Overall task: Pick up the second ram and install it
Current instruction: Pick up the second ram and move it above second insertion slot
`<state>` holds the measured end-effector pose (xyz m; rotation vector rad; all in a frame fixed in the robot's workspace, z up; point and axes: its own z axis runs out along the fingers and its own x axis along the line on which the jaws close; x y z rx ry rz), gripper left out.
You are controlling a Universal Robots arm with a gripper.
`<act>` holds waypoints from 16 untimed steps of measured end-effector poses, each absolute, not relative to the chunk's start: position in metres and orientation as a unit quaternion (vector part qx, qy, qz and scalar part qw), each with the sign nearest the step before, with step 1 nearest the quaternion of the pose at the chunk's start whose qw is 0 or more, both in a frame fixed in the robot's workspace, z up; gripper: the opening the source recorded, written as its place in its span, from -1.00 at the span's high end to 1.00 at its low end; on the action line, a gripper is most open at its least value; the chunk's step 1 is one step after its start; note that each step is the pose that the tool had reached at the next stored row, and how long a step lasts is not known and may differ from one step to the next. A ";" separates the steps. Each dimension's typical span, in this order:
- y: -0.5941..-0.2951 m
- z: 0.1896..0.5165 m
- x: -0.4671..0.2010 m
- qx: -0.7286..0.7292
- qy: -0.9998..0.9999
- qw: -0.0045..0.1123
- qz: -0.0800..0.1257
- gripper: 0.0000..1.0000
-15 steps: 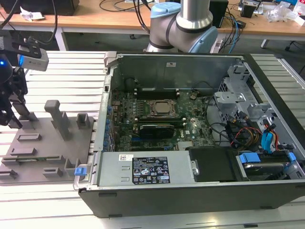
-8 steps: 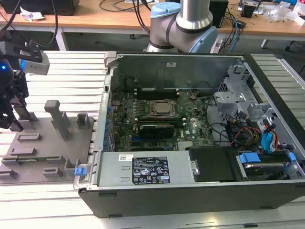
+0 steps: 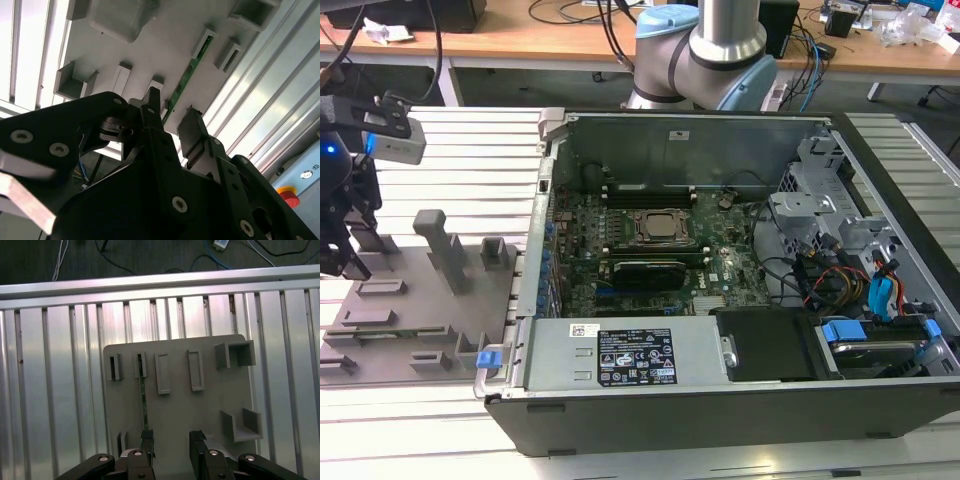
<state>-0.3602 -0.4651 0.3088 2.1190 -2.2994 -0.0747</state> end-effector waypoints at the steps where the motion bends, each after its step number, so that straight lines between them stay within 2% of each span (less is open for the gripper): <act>1: -0.465 0.308 -0.360 0.678 -0.735 0.007 -0.024 0.15; 16: -0.473 0.297 -0.360 0.680 -0.733 0.007 -0.024 0.15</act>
